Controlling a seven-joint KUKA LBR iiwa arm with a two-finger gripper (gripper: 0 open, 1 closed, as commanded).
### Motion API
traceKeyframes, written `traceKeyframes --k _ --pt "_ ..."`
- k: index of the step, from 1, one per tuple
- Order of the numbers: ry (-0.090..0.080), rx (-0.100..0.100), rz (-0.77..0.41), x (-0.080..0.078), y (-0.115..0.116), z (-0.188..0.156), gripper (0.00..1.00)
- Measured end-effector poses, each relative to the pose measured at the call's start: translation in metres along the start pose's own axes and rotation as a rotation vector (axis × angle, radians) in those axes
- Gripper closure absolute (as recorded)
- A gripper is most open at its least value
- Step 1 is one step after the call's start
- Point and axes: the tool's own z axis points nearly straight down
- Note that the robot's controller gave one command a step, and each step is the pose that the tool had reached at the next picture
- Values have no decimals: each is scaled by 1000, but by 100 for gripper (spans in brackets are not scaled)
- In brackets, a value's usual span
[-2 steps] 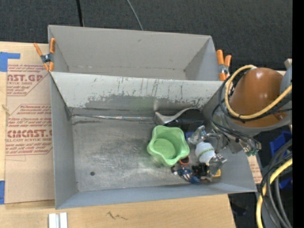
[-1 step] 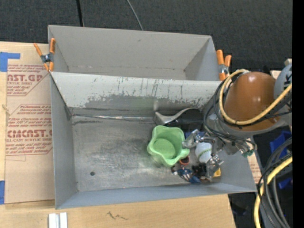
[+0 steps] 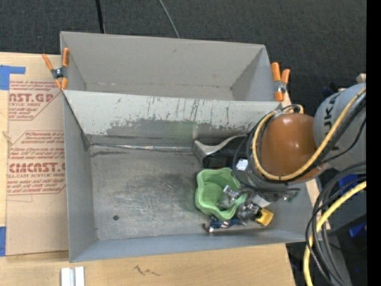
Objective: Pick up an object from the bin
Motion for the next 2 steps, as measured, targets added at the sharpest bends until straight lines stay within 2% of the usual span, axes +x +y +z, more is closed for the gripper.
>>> traceKeyframes --k 1,2 --pt "0 0 0 0 0 0 100" --pt "14 -19 -25 -17 -3 -38 100"
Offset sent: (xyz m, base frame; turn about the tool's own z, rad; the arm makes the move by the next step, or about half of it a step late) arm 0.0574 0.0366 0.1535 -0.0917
